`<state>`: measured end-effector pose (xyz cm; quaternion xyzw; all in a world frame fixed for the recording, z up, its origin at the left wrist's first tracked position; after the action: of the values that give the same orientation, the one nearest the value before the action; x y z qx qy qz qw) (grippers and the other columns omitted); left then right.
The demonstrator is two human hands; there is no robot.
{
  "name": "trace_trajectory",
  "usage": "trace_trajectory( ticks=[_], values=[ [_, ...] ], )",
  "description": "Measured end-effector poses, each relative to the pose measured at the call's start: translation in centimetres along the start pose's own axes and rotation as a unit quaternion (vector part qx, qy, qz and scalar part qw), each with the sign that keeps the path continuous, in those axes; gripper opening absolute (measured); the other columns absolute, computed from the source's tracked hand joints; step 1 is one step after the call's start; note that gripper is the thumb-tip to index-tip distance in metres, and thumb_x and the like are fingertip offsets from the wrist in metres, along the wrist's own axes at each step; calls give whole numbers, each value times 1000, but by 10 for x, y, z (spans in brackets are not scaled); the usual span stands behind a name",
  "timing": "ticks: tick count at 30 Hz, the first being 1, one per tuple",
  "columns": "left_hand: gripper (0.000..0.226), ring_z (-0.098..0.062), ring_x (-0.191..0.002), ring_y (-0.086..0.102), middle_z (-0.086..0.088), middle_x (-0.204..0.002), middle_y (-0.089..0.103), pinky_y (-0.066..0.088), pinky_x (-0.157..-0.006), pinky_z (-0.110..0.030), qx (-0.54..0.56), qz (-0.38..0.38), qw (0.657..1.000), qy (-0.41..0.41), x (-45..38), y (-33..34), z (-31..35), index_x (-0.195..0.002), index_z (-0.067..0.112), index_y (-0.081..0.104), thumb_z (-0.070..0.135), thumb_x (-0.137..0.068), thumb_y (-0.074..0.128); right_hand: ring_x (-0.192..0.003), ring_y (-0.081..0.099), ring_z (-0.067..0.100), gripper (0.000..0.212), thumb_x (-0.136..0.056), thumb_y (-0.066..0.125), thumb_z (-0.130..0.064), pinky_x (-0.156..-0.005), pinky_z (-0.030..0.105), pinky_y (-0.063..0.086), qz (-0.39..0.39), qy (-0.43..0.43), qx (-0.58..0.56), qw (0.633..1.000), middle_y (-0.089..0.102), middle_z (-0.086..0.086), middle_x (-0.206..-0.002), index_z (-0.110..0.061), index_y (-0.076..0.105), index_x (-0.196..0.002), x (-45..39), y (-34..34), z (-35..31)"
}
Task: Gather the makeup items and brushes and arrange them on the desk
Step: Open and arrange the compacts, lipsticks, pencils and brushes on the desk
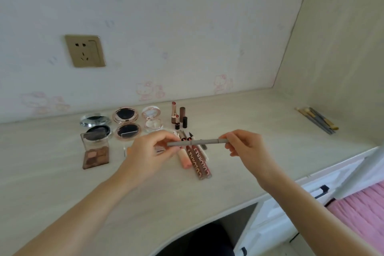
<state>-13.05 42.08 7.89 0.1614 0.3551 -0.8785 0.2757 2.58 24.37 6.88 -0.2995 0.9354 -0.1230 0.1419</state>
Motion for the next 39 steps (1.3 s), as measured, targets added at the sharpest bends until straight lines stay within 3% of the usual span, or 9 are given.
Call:
trace_trajectory(
  ticks=[6, 11, 15, 20, 25, 29, 31, 34, 39],
  values=[
    [19, 0, -83, 67, 17, -87, 71, 49, -79, -11, 3, 69, 995, -73, 41, -57, -28, -88, 29, 72, 14, -77, 76, -69, 60, 7, 20, -93, 57, -21, -68, 28, 52, -59, 7, -68, 996, 71, -2, -75, -23, 74, -83, 3, 65, -11],
    [18, -1, -85, 66, 11, -87, 72, 48, -82, -11, -29, 109, 986, -122, 67, -84, -49, -89, 22, 73, 9, -77, 76, -55, 51, 11, 15, -90, 64, -23, -49, 18, 42, -77, 19, -144, 986, 61, -9, -62, -15, 72, -82, 8, 104, -19],
    [17, 4, -85, 61, 15, -90, 69, 39, -76, -1, -92, 155, 976, -121, 84, -103, -59, -91, 21, 72, 9, -79, 75, -67, 59, 5, 9, -88, 65, -17, -58, 15, 48, -107, -8, -147, 983, 67, -10, -75, -23, 72, -91, 14, 133, -29],
    [20, 4, -85, 58, 17, -86, 64, 38, -77, -3, -145, 143, 973, -107, 88, -100, -59, -89, 26, 70, 10, -78, 75, -76, 63, 12, 14, -89, 62, -9, -65, 21, 52, -93, -24, -190, 977, 68, 8, -85, -20, 69, -93, 15, 147, -37],
    [10, -5, -79, 61, 18, -80, 62, 50, -73, -26, -129, 103, 980, -107, 83, -85, -45, -91, 33, 66, 33, -82, 70, -84, 69, 18, 9, -92, 60, -10, -68, 24, 53, -107, 20, -261, 959, 72, 11, -91, -5, 63, -98, 12, 157, -41],
    [26, -6, -77, 61, 23, -87, 61, 47, -68, -16, -114, 120, 982, -94, 78, -77, -28, -103, 41, 59, 29, -83, 71, -88, 71, 21, 12, -92, 58, -8, -70, 25, 55, -135, 23, -284, 949, 74, 10, -90, 0, 60, -100, 23, 170, -43],
    [24, -7, -77, 61, 17, -80, 62, 47, -67, -13, -108, 130, 982, -81, 77, -75, -21, -99, 35, 63, 19, -84, 71, -88, 70, 22, 12, -93, 57, -7, -71, 25, 55, -132, 25, -295, 946, 74, 10, -89, 1, 59, -101, 26, 171, -42],
    [23, -4, -80, 58, 16, -90, 60, 45, -69, -9, -141, 114, 982, -48, 76, -70, -11, -101, 22, 64, 6, -84, 67, -88, 70, 20, 11, -92, 59, -8, -70, 24, 54, -130, 27, -270, 954, 73, 8, -91, -1, 61, -100, 29, 171, -41],
    [26, -14, -83, 60, 7, -96, 64, 50, -70, -36, -170, 93, 979, -66, 78, -60, -10, -110, 22, 59, 10, -87, 60, -81, 67, 14, 8, -90, 63, -14, -71, 25, 53, -131, 58, -216, 966, 71, 3, -85, -9, 66, -95, 30, 170, -32]
  ],
)
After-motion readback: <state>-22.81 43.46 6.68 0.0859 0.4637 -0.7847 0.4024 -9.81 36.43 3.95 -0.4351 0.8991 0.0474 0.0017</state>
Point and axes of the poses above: each hand's wrist, its own x-axis away from the middle knuckle, its own y-axis out of the palm, z = x × y, the point moved 7 cm from there along -x, towards the middle knuckle
